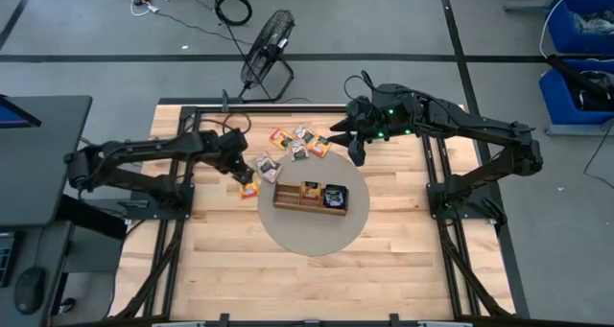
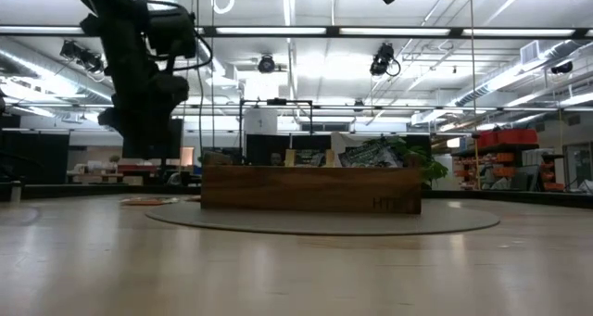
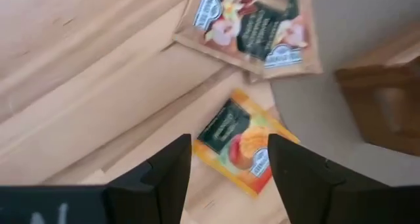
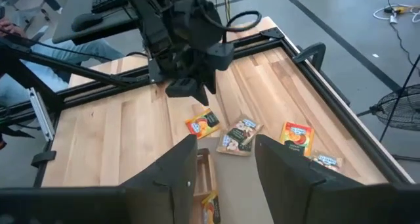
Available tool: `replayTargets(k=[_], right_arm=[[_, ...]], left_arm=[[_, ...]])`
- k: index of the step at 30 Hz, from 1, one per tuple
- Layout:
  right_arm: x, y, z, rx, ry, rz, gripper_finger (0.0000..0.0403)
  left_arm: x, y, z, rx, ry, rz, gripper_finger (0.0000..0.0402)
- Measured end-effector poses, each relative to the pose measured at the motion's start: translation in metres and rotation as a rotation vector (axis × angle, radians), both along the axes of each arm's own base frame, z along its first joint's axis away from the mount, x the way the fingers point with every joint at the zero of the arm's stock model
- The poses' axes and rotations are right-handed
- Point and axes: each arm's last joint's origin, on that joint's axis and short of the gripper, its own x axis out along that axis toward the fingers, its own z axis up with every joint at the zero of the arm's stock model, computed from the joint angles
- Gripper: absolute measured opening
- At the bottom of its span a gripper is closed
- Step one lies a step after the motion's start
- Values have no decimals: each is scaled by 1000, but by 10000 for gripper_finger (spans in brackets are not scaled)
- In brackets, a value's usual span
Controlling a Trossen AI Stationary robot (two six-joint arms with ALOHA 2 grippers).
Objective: Pick & Place Tea
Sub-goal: Put the yellow tea bag into the middle section of the wooden organizer
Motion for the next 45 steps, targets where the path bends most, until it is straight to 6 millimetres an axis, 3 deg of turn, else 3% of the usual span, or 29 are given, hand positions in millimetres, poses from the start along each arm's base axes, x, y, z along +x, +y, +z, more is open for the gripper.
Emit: replayTargets(k=[5,13,23,30,45], right_arm=[[0,0,0,-12,-2,6,162],[0,0,0,-12,-1,7,162],[0,0,0,-7,-2,3,162],[0,0,0,-15,-2,8,162],[0,0,0,-16,-2,8,162]], left_arm=[[6,3,-10,-11,49,5,244],[20,8,-46,-68,186,14,302],[30,11,-71,-138,238,12,293],[29,11,-72,-134,251,4,236],[32,13,-73,-89,231,-60,32]])
